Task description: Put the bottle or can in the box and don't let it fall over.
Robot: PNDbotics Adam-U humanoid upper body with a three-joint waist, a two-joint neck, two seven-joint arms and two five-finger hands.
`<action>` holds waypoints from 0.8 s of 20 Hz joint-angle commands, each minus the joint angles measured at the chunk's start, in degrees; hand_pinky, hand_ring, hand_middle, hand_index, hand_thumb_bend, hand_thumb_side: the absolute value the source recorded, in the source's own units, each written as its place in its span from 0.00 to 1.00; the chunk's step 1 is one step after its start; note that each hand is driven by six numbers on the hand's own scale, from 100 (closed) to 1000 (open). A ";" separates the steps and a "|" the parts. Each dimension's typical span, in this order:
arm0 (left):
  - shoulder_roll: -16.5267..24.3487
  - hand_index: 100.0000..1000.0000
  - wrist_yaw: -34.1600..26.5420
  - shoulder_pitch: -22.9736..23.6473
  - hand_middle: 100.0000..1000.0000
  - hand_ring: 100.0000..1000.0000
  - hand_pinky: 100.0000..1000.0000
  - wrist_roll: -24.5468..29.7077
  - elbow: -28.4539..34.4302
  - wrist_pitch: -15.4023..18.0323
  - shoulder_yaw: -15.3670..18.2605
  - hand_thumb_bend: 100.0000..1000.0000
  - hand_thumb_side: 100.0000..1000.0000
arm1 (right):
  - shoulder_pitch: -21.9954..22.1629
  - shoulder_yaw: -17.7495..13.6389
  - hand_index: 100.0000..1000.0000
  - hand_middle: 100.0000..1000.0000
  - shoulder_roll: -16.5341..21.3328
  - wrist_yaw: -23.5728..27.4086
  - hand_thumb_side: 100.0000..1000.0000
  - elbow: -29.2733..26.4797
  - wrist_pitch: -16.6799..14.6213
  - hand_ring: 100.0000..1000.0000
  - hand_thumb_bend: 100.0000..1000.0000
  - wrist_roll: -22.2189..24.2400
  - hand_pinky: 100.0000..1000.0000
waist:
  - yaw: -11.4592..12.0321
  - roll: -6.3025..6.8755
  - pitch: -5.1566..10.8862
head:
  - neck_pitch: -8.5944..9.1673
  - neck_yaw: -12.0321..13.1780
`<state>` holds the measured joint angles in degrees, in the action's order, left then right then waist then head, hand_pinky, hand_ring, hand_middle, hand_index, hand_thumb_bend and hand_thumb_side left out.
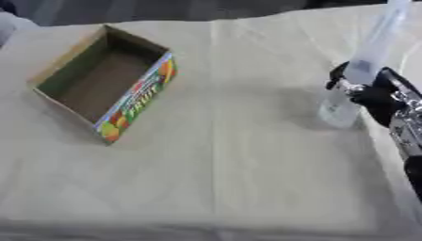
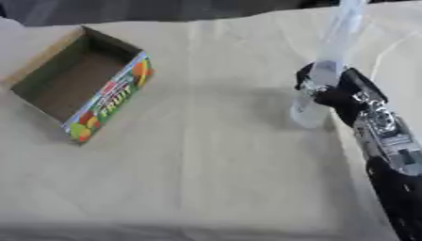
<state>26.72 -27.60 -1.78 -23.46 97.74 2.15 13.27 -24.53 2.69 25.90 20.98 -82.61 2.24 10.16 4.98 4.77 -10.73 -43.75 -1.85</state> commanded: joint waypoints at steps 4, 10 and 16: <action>1.76 0.82 0.87 -0.73 0.71 0.78 0.80 0.18 1.18 -0.16 0.26 0.68 0.57 | -4.52 1.37 0.20 0.19 1.25 1.03 0.00 -3.75 -0.88 0.28 0.00 0.13 0.76 | 0.44 -0.50 0.94 | -0.35 0.59; 1.85 0.81 1.36 -1.10 0.71 0.78 0.80 0.41 1.49 -0.48 -0.17 0.68 0.57 | -13.99 5.09 0.19 0.19 -1.98 3.08 0.00 -5.26 0.88 0.27 0.00 0.63 0.74 | 1.51 -0.97 1.34 | -0.37 0.38; 1.59 0.81 1.47 -2.95 0.71 0.78 0.80 1.02 1.75 -0.90 -0.95 0.68 0.57 | -24.62 8.91 0.19 0.19 -8.91 1.76 0.00 -0.66 2.33 0.27 0.00 0.29 0.73 | 3.88 -1.45 0.51 | 0.60 -2.06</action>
<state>26.72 -26.34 -4.18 -22.67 98.32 1.35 12.19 -47.56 11.19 17.88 23.14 -83.58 4.35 10.65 9.00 3.22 -10.79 -43.68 -3.33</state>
